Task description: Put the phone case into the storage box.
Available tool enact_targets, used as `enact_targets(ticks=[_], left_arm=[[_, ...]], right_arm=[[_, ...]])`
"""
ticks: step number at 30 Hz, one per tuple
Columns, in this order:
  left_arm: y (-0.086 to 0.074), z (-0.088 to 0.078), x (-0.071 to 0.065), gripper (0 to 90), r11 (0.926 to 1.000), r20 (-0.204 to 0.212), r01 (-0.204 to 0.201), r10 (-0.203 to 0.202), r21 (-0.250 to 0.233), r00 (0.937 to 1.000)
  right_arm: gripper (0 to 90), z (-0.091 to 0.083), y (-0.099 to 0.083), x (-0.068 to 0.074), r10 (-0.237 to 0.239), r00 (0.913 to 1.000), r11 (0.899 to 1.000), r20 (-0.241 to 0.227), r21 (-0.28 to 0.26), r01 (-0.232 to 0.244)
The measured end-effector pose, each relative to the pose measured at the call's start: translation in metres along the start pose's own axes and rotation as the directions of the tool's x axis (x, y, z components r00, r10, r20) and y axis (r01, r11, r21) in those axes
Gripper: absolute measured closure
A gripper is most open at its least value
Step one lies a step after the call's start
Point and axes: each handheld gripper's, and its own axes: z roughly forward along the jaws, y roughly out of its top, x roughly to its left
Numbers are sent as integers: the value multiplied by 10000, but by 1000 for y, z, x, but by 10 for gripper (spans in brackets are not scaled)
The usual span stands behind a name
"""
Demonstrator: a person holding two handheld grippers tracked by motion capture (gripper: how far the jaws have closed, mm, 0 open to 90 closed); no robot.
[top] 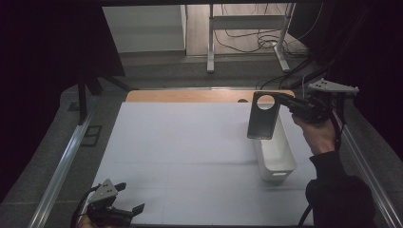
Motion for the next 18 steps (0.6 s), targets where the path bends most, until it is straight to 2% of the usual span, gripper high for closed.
enact_targets(ticks=[9,18], left_arm=[[0,0,0,0,10000,27,17,-17,-12,10000],[0,-1,1,0,10000,48,28,-28,-74,10000]], right_arm=[[826,4,4,-21,-134,9998,9999,131,-79,136],[825,10,7,-34,-221,9996,9997,196,-111,223]])
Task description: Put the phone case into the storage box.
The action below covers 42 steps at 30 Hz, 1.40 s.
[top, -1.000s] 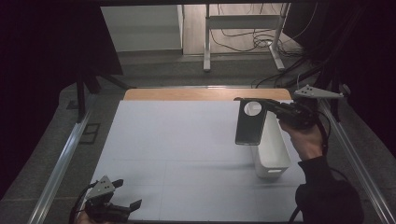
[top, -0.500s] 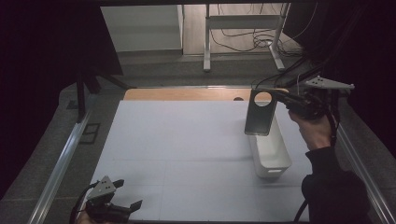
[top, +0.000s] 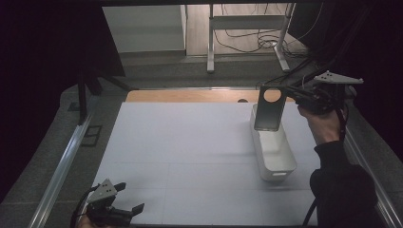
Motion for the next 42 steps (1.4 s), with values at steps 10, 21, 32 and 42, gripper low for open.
enact_targets(ticks=[10,21,32,42], left_arm=[[0,0,1,0,10000,100,75,-74,-49,9999],[0,0,1,0,10000,103,38,-38,-6,9999],[0,0,1,0,10000,95,30,-31,20,10000],[0,1,1,0,10000,89,21,-21,50,10000]], right_arm=[[826,10,2,-16,-135,9998,9999,131,-69,136],[826,22,-1,-34,-106,9995,9998,294,-191,112],[826,35,-4,-45,-150,9990,9995,420,-260,161],[826,53,-10,-51,-176,9988,9996,458,-203,185]])
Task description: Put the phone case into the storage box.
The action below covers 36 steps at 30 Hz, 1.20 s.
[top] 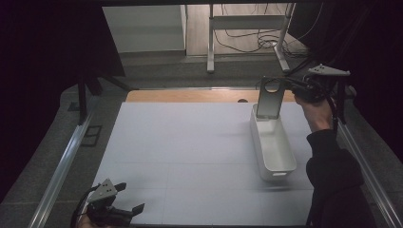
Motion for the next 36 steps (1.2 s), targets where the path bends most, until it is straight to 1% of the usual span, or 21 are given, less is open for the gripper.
enact_targets(ticks=[10,19,24,26,27,35,36], left_arm=[[0,0,0,0,10000,17,-1,1,16,10000],[0,0,0,0,10000,19,6,-6,42,10000],[0,0,0,0,10000,17,1,-1,54,10000],[0,0,0,0,10000,18,0,0,63,10000],[0,0,0,0,10000,17,-4,4,69,10000],[0,0,0,0,10000,16,-8,8,82,10000],[0,0,0,0,10000,10,-11,11,84,10000]], right_arm=[[826,12,-7,-6,-30,10000,10000,-83,57,31],[826,19,-16,-12,36,10000,10000,-32,-5,-36],[825,25,-25,-13,-101,9999,9999,-86,-24,101],[826,26,-28,-14,-92,9998,9999,-152,-85,90],[826,26,-28,-15,-115,9997,9999,-237,-29,114],[825,32,-37,-15,-244,9996,9995,-105,-195,241],[825,33,-40,-15,-251,9996,9996,-97,-141,250]])
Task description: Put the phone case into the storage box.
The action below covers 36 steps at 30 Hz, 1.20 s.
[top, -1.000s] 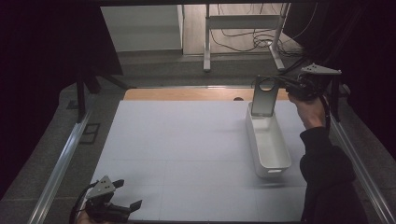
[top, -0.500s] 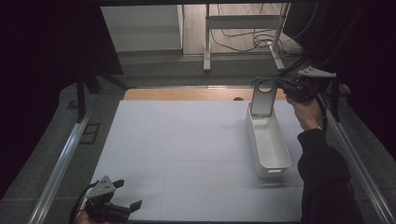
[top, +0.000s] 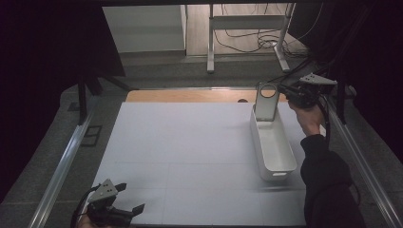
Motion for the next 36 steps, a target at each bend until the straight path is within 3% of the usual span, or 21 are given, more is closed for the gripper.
enact_targets(ticks=[36], left_arm=[[0,0,0,0,10000,14,37,-38,27,10000]], right_arm=[[823,16,-30,-5,36,10000,9999,-32,122,-36]])
